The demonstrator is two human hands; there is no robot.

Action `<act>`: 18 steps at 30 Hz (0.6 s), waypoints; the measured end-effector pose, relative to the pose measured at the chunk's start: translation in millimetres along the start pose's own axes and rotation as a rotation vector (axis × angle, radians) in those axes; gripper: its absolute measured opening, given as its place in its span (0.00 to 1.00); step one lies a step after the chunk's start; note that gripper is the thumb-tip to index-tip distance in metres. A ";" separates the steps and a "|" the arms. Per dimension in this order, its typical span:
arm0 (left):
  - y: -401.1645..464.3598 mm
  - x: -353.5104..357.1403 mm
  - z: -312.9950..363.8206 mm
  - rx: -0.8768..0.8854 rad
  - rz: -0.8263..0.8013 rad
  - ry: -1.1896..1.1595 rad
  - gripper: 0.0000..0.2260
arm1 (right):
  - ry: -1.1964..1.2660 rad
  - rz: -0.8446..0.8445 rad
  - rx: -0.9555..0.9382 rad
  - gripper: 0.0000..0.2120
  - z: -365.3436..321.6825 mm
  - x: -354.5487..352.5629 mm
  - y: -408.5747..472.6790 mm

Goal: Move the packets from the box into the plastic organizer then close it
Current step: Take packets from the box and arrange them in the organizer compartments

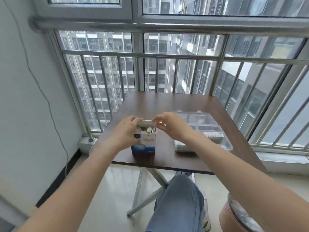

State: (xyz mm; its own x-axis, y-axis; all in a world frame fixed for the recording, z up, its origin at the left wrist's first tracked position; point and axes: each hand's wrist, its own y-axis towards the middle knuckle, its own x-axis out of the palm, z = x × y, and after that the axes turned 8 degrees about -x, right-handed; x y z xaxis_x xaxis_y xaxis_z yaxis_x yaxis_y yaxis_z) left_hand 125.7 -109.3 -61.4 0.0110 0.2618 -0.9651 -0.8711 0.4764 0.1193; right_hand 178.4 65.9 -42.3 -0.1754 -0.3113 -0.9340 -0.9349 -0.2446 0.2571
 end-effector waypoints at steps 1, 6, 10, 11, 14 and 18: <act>-3.1 -1.1 -1.6 0.020 0.033 -0.012 0.35 | -0.031 0.020 -0.018 0.11 -2.0 -0.5 1.5; -15.2 2.2 -7.9 0.073 0.133 -0.062 0.32 | -0.298 -0.028 -0.219 0.08 -18.3 1.1 10.4; -20.2 10.0 -9.1 0.083 0.180 -0.064 0.31 | -0.450 -0.106 -0.317 0.10 -29.3 5.5 21.4; -20.6 10.8 -9.0 0.084 0.189 -0.069 0.30 | -0.474 -0.112 -0.324 0.10 -31.0 6.5 22.9; -21.1 11.0 -9.3 0.089 0.188 -0.076 0.31 | -0.529 -0.133 -0.341 0.10 -33.9 10.6 23.9; -19.8 9.7 -8.5 0.080 0.163 -0.099 0.31 | -0.519 -0.159 -0.346 0.09 -32.2 15.3 22.6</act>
State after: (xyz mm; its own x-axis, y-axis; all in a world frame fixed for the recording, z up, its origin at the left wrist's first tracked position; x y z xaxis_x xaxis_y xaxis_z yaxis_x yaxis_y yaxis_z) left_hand 138.9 -123.3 -75.0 -0.0752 0.4201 -0.9044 -0.8238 0.4848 0.2937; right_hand 164.5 26.1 -42.7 -0.2505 0.2171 -0.9434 -0.8232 -0.5606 0.0896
